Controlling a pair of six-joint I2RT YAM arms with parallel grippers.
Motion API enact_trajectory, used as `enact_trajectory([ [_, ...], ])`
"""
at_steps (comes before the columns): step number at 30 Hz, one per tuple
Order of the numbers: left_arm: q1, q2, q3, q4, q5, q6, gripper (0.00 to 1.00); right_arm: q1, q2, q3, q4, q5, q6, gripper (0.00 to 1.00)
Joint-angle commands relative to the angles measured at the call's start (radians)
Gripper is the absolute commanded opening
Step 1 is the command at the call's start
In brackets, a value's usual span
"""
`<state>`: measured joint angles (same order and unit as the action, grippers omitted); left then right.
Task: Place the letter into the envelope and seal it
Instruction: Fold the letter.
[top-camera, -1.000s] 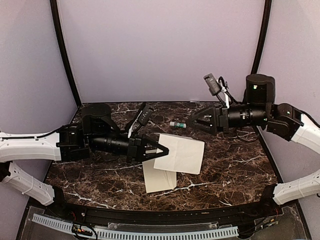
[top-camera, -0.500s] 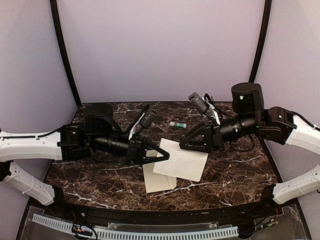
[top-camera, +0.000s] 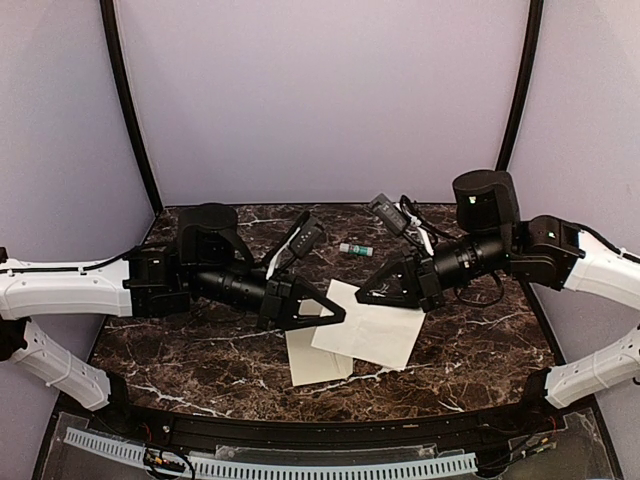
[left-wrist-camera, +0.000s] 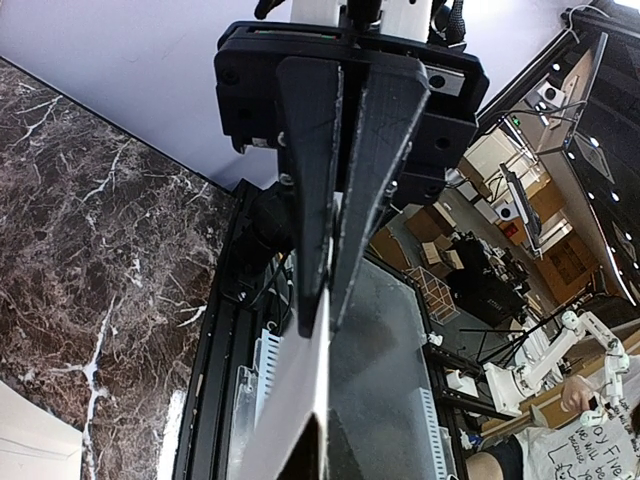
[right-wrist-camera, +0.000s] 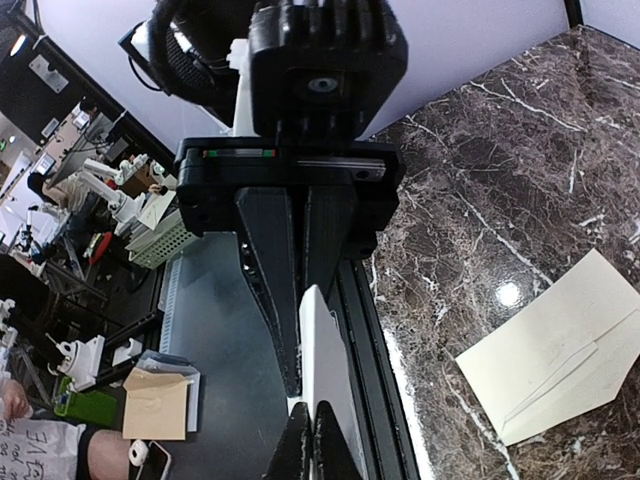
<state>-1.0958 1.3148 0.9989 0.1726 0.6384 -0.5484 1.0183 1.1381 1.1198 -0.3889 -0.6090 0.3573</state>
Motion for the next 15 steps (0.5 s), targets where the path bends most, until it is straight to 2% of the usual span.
enact_trajectory([
  [1, 0.008, -0.009, 0.021, -0.004, 0.004, 0.018, 0.00, 0.008, -0.006, -0.002, 0.039, 0.005, -0.001, 0.00],
  [3, 0.009, -0.010, 0.020, -0.007, 0.003, 0.020, 0.01, 0.009, -0.008, -0.005, 0.039, 0.013, -0.002, 0.00],
  [5, 0.011, -0.016, 0.023, -0.022, -0.013, 0.022, 0.20, 0.009, -0.010, -0.009, 0.044, 0.023, -0.003, 0.00],
  [6, 0.014, -0.024, 0.025, -0.029, -0.032, 0.024, 0.33, 0.009, -0.011, -0.011, 0.045, 0.028, -0.002, 0.00],
  [8, 0.022, -0.046, 0.022, -0.049, -0.062, 0.027, 0.47, 0.008, -0.008, -0.010, 0.044, 0.033, -0.001, 0.00],
  [12, 0.047, -0.119, 0.002, -0.089, -0.123, 0.028, 0.60, 0.008, -0.004, -0.008, 0.043, 0.024, 0.000, 0.00],
  [15, 0.066, -0.175, -0.010, -0.128, -0.157, 0.030, 0.64, 0.008, 0.002, -0.007, 0.049, 0.000, 0.004, 0.00],
])
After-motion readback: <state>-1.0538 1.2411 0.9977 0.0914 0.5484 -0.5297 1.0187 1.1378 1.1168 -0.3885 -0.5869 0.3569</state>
